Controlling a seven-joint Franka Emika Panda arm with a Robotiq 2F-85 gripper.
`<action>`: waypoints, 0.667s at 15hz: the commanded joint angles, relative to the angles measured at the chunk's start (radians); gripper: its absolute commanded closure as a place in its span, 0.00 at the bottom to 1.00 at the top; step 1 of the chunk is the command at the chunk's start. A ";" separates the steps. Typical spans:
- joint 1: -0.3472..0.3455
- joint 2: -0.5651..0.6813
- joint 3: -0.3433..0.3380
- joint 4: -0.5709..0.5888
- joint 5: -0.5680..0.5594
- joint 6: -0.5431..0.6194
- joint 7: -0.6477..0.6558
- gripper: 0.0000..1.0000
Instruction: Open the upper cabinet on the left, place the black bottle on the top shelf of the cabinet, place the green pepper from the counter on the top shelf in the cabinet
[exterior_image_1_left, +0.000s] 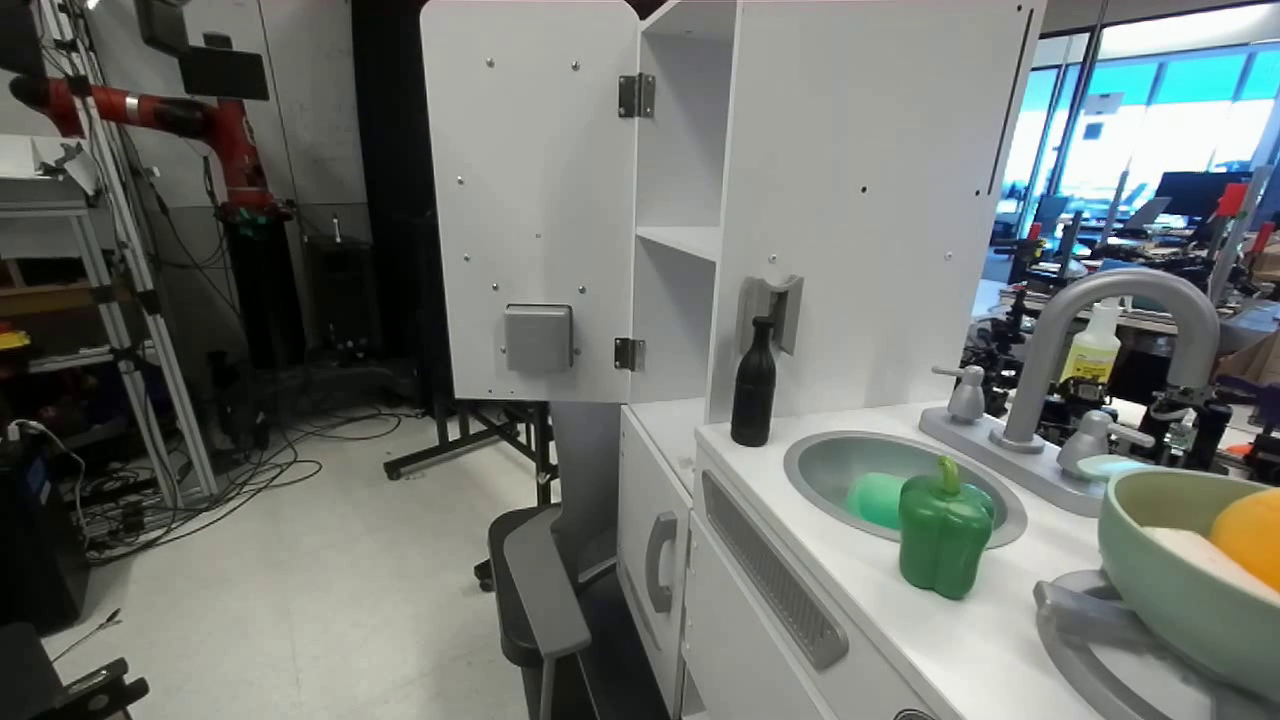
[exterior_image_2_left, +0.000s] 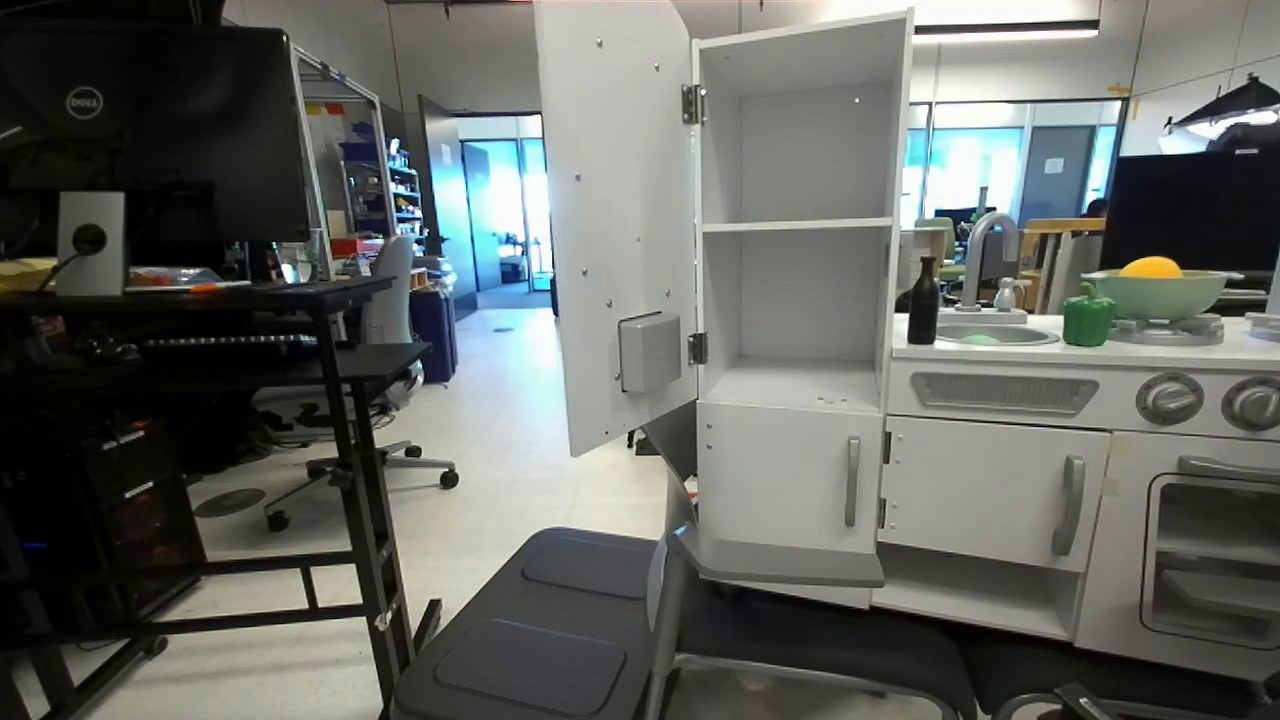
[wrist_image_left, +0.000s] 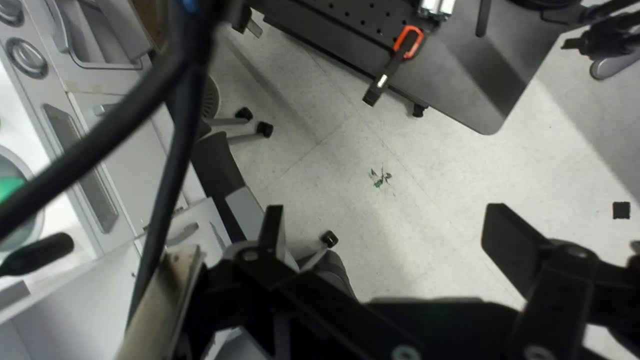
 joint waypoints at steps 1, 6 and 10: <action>-0.076 -0.036 -0.075 -0.134 -0.047 0.101 -0.068 0.00; -0.161 0.028 -0.143 -0.228 -0.138 0.330 -0.043 0.00; -0.216 0.043 -0.193 -0.306 -0.199 0.540 -0.070 0.00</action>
